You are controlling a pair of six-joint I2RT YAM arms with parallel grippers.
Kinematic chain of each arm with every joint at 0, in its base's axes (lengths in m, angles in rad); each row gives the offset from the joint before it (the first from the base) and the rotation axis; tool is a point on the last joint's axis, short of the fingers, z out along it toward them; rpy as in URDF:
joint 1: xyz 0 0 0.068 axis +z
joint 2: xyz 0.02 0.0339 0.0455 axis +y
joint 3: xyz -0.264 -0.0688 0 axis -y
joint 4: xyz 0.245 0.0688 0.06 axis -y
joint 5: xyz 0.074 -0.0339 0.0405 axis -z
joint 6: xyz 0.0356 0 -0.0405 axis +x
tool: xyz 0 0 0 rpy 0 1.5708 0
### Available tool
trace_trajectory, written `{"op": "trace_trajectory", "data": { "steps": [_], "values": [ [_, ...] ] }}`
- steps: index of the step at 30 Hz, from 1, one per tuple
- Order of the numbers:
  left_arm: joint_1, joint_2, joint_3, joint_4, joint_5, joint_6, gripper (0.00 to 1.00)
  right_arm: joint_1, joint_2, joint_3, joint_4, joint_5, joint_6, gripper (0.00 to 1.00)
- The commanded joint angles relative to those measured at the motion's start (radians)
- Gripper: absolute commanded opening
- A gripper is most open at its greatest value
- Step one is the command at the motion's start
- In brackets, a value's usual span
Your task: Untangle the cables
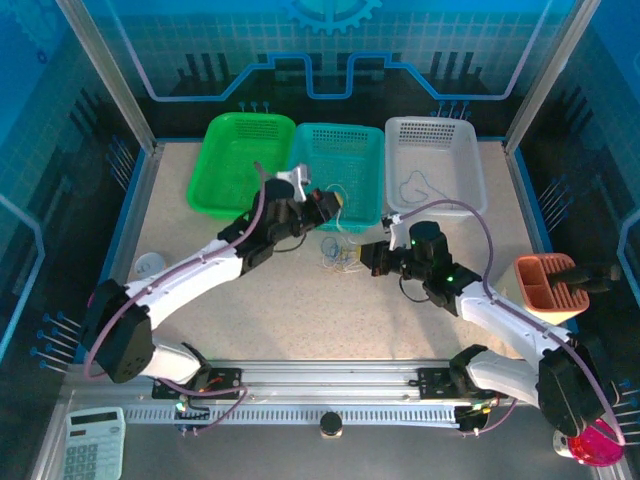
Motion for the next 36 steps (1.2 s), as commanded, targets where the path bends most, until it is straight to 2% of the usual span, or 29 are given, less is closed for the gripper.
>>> {"op": "trace_trajectory", "data": {
  "steps": [1,7,19,26,36],
  "values": [
    [0.003,-0.031,0.144,-0.078,0.064,0.068,0.0,-0.013,0.02,-0.02,0.058,0.008,0.009,0.14],
    [0.004,0.018,0.362,-0.118,0.137,0.074,0.0,-0.012,0.035,-0.034,0.07,0.035,0.015,0.34],
    [0.005,0.169,0.799,-0.272,0.19,0.134,0.0,-0.018,0.068,-0.065,0.097,0.074,0.018,0.55],
    [0.005,0.242,1.007,-0.336,0.216,0.131,0.0,-0.024,0.147,-0.071,0.163,0.078,0.022,0.6],
    [0.005,0.335,1.323,-0.454,0.209,0.168,0.0,-0.03,0.307,-0.06,0.265,0.082,0.048,0.6]
  ]
}}
